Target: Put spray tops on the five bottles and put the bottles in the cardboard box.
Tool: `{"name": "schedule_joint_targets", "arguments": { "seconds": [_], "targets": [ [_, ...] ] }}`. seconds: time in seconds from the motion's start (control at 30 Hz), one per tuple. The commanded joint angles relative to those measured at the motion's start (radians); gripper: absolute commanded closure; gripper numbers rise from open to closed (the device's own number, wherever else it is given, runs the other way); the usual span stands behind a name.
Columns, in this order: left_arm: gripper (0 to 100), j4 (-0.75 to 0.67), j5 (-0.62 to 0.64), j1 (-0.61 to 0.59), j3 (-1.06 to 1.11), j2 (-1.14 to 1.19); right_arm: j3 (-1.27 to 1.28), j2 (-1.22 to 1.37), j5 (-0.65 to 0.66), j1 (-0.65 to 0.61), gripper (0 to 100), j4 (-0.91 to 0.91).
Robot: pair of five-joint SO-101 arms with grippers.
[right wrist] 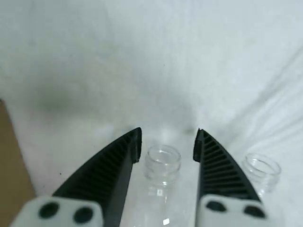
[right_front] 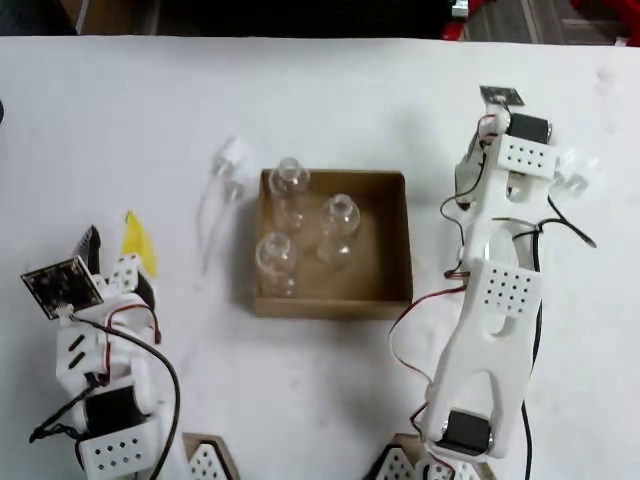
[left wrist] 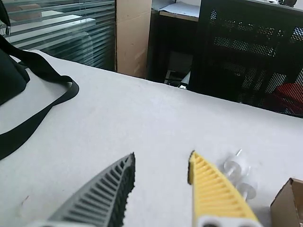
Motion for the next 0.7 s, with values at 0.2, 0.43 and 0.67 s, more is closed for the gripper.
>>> {"name": "schedule_joint_targets", "arguments": {
  "seconds": [0.2, 0.43, 0.67],
  "targets": [
    [82, 0.003, -0.008, 0.018, -0.003, -0.007, -0.028, -0.031, 0.058, 0.021, 98.1, 0.031],
    [82, 0.003, -0.008, 0.018, -0.003, -0.007, -0.012, -0.277, 0.055, 0.013, 98.2, 0.031],
    [82, 0.003, -0.008, 0.018, -0.003, -0.007, 0.183, -0.659, 0.054, -0.058, 98.2, 0.031]
  ]
}}
